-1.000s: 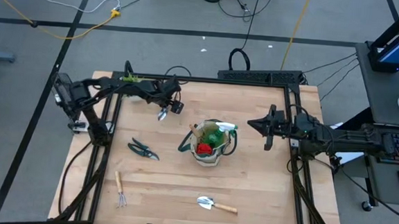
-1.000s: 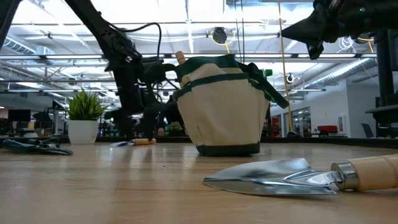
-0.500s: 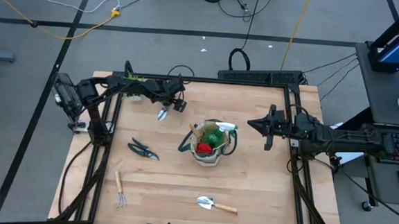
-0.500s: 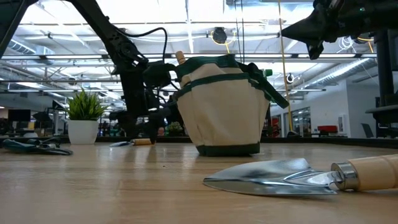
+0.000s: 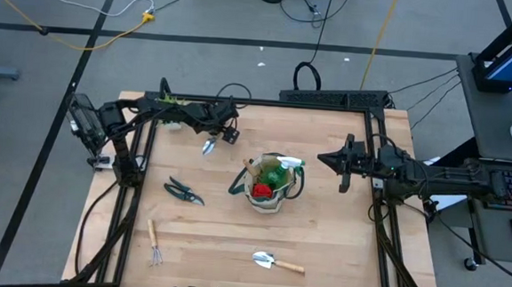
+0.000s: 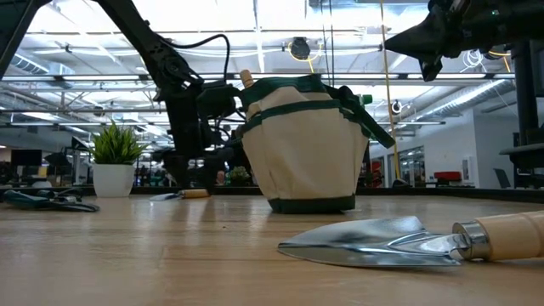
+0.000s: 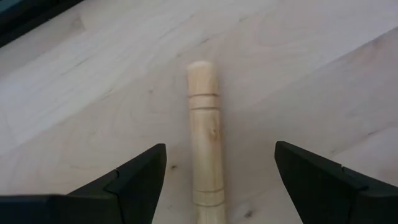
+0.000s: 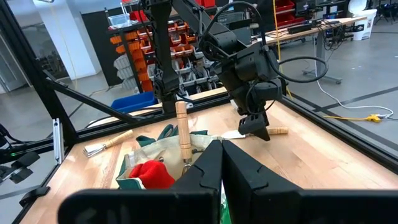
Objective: Pick & Place Garden tools in Gardening bag
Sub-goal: Put the top light brown trowel into the light brown gardening bag
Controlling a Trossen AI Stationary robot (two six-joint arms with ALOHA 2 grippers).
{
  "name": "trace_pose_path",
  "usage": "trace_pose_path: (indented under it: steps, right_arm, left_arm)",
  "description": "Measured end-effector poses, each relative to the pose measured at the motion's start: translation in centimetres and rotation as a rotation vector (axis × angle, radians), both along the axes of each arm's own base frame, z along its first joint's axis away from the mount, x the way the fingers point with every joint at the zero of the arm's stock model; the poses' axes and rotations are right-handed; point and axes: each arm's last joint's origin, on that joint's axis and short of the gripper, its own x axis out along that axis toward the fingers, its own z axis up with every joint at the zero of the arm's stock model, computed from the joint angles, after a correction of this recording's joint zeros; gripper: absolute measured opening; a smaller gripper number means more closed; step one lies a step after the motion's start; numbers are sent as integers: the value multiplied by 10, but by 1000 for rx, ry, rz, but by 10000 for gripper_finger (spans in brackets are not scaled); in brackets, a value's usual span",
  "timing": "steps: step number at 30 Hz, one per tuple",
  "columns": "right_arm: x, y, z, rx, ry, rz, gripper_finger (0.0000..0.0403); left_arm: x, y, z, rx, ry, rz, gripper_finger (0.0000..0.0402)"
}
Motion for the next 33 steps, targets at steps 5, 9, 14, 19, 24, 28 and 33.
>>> trace_pose_path:
  steps: [5, 9, 14, 19, 24, 28, 33]
  right_arm:
    - [0, 0, 0, 0, 0, 0, 0]
    - [0, 0, 0, 0, -4, 0, 0]
    - [0, 0, 0, 2, -5, 0, 0]
    - [0, 0, 0, 33, -9, -1, 0]
    - [0, 0, 0, 33, -10, -1, 0]
    - [0, 0, 0, 33, -10, -1, 0]
    - [0, 0, 0, 33, -10, -1, 0]
  left_arm:
    - [1, 1, 0, 5, -10, 2, 308]
    - [1, 0, 0, 0, -17, 0, 308]
    - [1, 1, 0, -2, -23, 12, 295]
    - [2, 1, 1, 4, -34, 27, 246]
    - [3, 2, 1, 17, -47, 31, 189]
    - [2, 2, 1, 27, -35, 37, 150]
    - [1, 2, 1, 23, -28, 37, 115]
